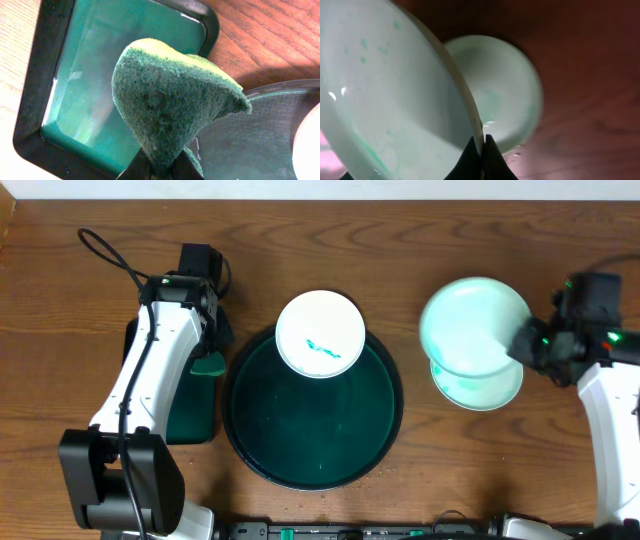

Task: Clean dirty plates on tray and stack at the side
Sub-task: 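Carry the plate right and stack it on the cleaned plate, then release the plate and drag the last plate to tray center with right gripper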

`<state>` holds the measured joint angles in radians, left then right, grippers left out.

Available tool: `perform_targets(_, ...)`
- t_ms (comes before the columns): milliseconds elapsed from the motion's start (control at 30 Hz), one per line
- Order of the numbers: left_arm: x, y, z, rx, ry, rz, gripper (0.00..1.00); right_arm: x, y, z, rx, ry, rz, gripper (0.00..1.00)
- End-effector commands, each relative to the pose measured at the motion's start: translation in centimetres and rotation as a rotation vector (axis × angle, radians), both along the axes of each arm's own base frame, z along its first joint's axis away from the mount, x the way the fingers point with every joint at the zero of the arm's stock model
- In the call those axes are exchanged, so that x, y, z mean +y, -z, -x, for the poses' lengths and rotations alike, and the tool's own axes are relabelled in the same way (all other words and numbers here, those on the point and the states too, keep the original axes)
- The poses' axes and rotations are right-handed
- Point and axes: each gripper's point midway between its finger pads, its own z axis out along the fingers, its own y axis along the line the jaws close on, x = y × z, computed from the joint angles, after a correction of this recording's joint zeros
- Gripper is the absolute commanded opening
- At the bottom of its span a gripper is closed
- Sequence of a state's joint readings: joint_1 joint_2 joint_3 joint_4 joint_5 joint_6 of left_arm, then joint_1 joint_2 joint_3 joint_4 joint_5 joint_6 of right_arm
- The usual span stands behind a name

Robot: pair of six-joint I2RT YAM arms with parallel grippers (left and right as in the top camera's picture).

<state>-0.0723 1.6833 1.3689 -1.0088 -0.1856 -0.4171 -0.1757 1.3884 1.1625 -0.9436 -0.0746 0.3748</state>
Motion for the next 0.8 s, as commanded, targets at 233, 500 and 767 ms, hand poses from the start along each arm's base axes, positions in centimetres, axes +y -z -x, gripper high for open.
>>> perform_targets(233,0.2,0.1,-0.3,-0.008,0.01,-0.008,0.08,-3.0,8.8,2.8,0.038,0.131,-0.027,0.01)
perform_targets(500,0.2,0.1,-0.3,-0.008,0.01,-0.008,0.07,-2.0,9.2,2.4,0.016,0.103,-0.058,0.26)
perform_targets(767,0.2,0.0,-0.4,-0.011,0.01,-0.008,0.07,2.6,3.8,-1.5,-0.109,-0.125,-0.145,0.43)
